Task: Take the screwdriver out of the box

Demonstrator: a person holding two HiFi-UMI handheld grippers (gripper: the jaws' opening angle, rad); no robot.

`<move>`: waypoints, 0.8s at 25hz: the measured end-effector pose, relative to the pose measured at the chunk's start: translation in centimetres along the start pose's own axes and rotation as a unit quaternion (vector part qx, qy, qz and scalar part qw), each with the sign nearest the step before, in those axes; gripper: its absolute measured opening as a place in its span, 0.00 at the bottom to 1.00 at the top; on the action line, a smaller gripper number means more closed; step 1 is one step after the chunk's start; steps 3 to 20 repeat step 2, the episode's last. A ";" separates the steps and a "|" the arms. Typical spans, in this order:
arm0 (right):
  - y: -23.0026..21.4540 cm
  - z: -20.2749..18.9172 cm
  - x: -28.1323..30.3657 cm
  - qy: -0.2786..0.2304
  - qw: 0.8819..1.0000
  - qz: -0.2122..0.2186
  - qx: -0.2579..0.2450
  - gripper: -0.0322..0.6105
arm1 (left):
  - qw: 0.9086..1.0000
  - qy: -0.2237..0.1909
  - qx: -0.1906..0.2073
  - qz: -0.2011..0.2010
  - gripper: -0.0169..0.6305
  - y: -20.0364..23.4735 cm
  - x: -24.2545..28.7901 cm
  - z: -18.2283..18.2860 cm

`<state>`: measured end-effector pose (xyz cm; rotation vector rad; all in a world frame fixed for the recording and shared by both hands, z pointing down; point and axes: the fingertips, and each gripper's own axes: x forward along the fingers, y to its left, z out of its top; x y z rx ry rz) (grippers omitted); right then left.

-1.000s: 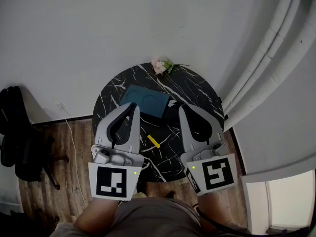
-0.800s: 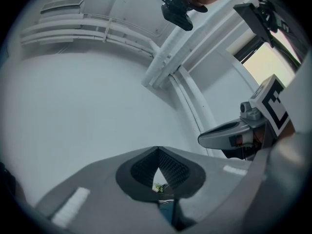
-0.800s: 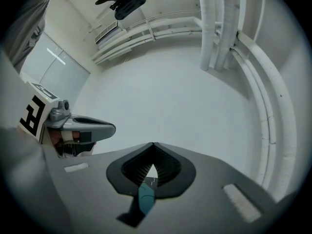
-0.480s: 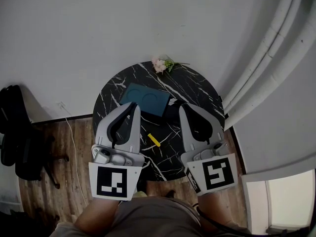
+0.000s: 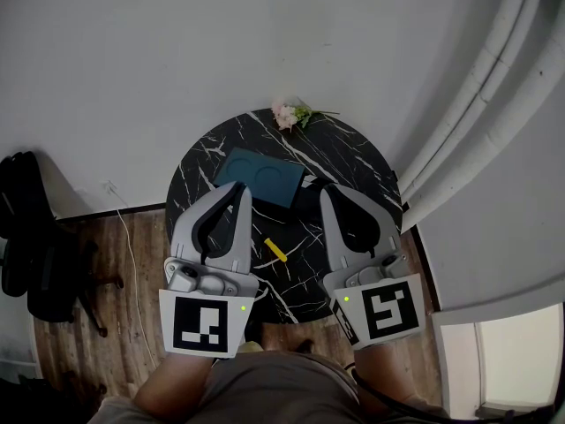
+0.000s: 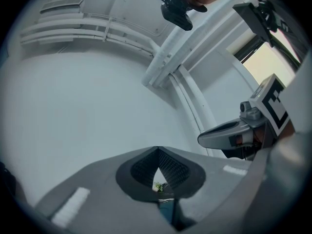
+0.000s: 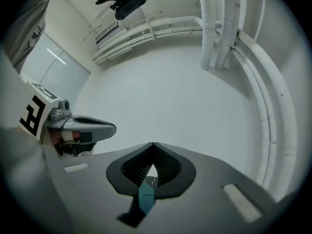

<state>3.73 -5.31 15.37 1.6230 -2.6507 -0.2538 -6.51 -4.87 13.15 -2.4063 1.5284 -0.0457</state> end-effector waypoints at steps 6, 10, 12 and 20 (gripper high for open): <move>0.0 -0.1 0.1 0.000 1.000 0.000 -0.001 0.09 | 1.000 0.001 0.000 0.000 0.03 0.0 0.1 -0.1; 0.0 -0.1 0.1 0.000 1.000 0.000 -0.001 0.09 | 1.000 0.001 0.000 0.000 0.03 0.0 0.1 -0.1; 0.0 -0.1 0.1 0.000 1.000 0.000 -0.001 0.09 | 1.000 0.001 0.000 0.000 0.03 0.0 0.1 -0.1; 0.0 -0.1 0.1 0.000 1.000 0.000 -0.001 0.09 | 1.000 0.001 0.000 0.000 0.03 0.0 0.1 -0.1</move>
